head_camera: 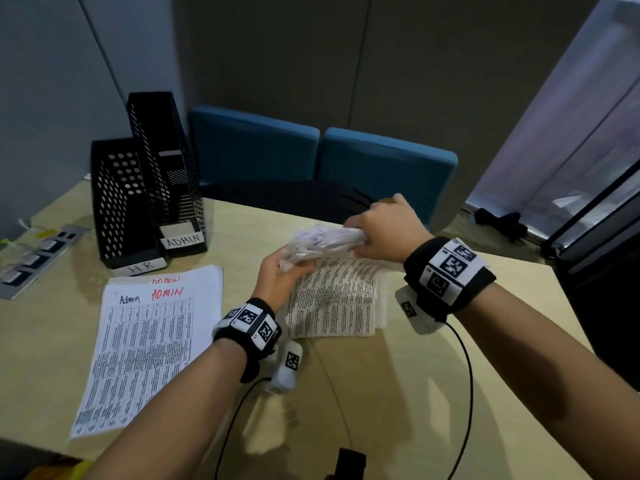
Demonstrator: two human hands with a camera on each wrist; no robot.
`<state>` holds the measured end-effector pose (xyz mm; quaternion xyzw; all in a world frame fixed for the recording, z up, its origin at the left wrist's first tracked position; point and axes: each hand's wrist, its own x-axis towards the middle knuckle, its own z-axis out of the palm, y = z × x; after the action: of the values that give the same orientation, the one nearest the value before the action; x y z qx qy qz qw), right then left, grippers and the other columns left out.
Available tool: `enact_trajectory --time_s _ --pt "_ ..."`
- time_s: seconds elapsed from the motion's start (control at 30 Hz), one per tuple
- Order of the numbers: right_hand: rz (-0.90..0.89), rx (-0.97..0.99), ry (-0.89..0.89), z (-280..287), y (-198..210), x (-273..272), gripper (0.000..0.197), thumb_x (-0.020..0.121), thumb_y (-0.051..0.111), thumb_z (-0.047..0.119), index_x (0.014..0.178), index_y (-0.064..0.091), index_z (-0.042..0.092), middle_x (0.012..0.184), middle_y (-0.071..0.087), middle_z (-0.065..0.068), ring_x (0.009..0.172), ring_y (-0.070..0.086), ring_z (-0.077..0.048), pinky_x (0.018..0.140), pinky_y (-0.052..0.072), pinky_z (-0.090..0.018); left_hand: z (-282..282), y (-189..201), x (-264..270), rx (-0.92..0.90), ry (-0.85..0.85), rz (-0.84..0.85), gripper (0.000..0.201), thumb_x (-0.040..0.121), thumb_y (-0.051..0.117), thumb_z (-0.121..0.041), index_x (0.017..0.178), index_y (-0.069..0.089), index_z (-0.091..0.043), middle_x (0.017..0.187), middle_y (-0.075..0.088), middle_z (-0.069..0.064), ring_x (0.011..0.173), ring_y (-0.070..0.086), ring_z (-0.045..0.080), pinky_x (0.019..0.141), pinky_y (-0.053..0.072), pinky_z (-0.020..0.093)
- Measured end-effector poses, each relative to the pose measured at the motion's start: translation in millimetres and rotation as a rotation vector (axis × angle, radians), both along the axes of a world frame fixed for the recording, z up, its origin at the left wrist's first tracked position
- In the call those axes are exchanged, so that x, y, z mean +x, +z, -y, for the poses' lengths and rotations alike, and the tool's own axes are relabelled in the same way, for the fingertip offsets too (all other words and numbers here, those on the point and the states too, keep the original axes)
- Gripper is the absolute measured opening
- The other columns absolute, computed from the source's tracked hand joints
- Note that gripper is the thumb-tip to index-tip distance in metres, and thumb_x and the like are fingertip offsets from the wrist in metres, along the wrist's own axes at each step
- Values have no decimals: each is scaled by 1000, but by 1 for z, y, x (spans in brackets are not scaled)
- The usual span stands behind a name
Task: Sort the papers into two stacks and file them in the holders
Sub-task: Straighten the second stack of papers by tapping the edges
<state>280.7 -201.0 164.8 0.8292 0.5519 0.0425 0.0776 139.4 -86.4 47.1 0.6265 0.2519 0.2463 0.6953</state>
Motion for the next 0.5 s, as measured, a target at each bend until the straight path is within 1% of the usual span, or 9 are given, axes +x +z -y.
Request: enact_trajectory --time_s 0.03,0.1,0.17,0.23,0.33,0.4,0.43,0.47,0.5 --pt "-61 6 -40 1 0 2 25 86 62 34 110 66 27 93 69 -1 96 63 -26 88 40 -37 0 3 2 24 2 11 24 83 69 -2 92 65 -24 94 69 -4 85 65 5 76 52 21" --pt "-170 91 -107 5 -2 6 20 87 64 30 103 72 23 91 70 -6 89 64 -27 76 46 -34 -4 10 8 102 -2 19 20 83 70 -5 95 66 -21 94 68 -3 85 65 6 77 53 20" --pt "-207 196 -126 9 -2 15 17 86 67 29 99 74 22 86 71 -5 77 61 -21 68 45 -30 -18 16 14 209 -44 -51 23 82 73 -12 104 66 -16 99 69 0 91 66 14 81 54 26" --pt "-312 323 -204 17 1 30 12 82 72 28 90 76 19 80 70 -4 74 62 -20 69 45 -29 -40 19 15 278 -119 -191 27 78 78 -17 103 68 -18 95 71 -1 89 68 18 77 54 29" --pt "-747 612 -421 42 -2 59 16 77 79 23 84 74 9 82 73 -8 79 69 -26 76 55 -34 -71 25 5 342 -111 -363 23 71 84 -23 88 69 -24 86 71 -6 80 68 15 72 53 29" --pt "-975 783 -474 60 -15 69 12 78 77 17 87 74 8 88 75 -12 85 72 -28 81 58 -43 -87 28 -3 279 -18 -311 21 71 84 -22 83 67 -21 79 71 -7 74 67 11 72 52 28" --pt "-1082 874 -469 65 -26 70 9 80 74 11 89 73 8 88 76 -10 86 72 -25 81 58 -44 -91 28 -6 205 17 -238 18 73 82 -17 81 67 -20 75 72 -9 72 67 8 74 51 28" --pt "-1179 953 -471 69 -35 67 11 82 70 5 93 72 7 87 76 -5 84 72 -21 78 57 -40 -92 26 -7 116 37 -174 16 76 79 -12 81 66 -19 73 72 -10 73 67 7 78 51 29" --pt "-1229 1001 -489 72 -46 63 16 84 67 1 98 70 6 86 76 -1 82 72 -16 76 56 -34 -92 23 -8 27 47 -127 16 78 76 -8 84 67 -19 77 74 -9 78 68 9 82 51 32"
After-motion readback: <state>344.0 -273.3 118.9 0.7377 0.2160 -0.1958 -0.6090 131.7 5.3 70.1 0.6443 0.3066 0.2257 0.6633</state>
